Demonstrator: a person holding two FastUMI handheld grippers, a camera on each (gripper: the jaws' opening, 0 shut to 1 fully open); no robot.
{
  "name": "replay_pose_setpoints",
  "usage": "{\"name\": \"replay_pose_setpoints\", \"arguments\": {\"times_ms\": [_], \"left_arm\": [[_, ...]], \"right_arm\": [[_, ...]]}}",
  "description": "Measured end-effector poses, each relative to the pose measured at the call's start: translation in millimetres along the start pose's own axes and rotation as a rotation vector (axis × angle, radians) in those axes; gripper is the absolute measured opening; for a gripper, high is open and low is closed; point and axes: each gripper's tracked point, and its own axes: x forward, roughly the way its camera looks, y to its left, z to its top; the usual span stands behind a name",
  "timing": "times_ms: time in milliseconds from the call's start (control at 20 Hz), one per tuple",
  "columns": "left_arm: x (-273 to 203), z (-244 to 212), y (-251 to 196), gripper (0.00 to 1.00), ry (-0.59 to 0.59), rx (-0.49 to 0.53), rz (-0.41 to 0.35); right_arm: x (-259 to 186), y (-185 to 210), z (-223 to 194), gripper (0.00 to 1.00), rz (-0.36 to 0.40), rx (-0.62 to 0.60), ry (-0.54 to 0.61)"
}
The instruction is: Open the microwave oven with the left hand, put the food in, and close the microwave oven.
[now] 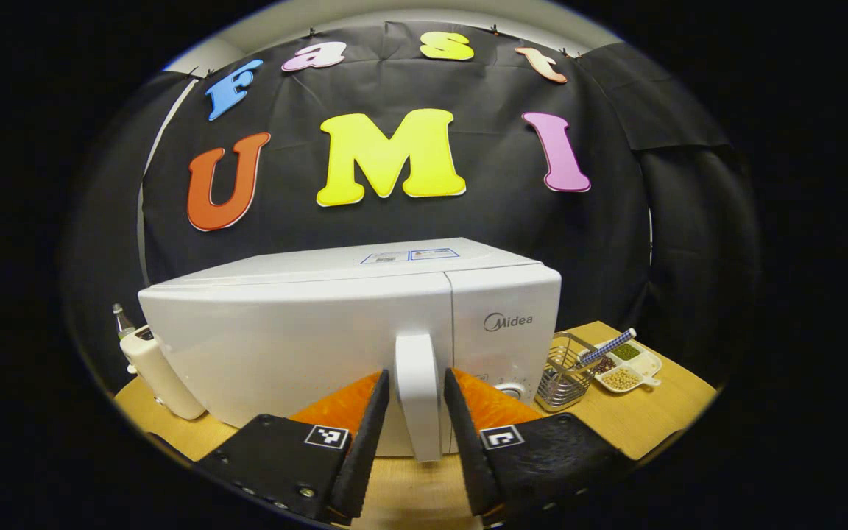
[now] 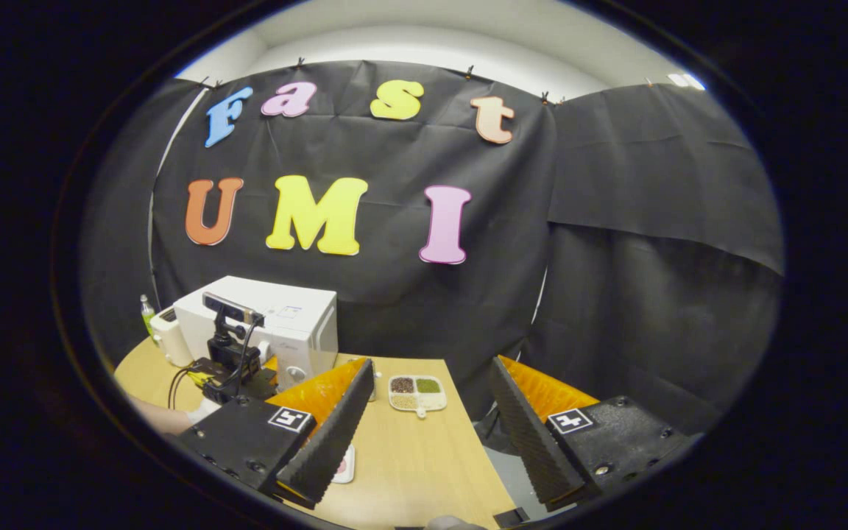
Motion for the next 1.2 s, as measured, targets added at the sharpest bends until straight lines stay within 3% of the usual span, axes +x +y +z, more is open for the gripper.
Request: {"name": "replay_pose_setpoints", "arguments": {"times_ms": [100, 150, 300, 400, 650, 700, 1200], "left_arm": [[1.3, -3.0, -7.5, 0.21, 0.01, -0.001, -0.017], [-0.2, -6.5, -4.4, 0.28, 0.018, -0.003, -0.023], [-1.2, -9.2, -3.6, 0.16, 0.028, -0.02, -0.042], [-3.3, -8.5, -5.0, 0.16, 0.034, -0.014, -0.05], [-4.9, -7.9, -4.2, 0.16, 0.045, -0.002, -0.056], [-5.7, -8.5, -4.1, 0.16, 0.048, -0.002, -0.059], [-19.9, -8.9, -5.0, 0.16, 0.068, -0.019, -0.091]], "right_arm": [[-1.5, 3.9, -0.6, 1.0, 0.003, -0.002, 0.005], [-1.8, 2.7, -2.1, 1.0, -0.002, -0.005, 0.004], [-4.8, 4.1, -1.0, 0.96, -0.011, -0.002, 0.002], [-6.3, 5.8, -3.0, 1.0, -0.013, 0.002, 0.005], [-15.2, 10.3, 3.6, 0.96, -0.015, -0.007, -0.012], [-17.5, 12.0, 5.1, 1.0, -0.012, -0.008, -0.016], [-25.9, 27.8, 9.9, 1.0, 0.033, -0.013, -0.036]]}}
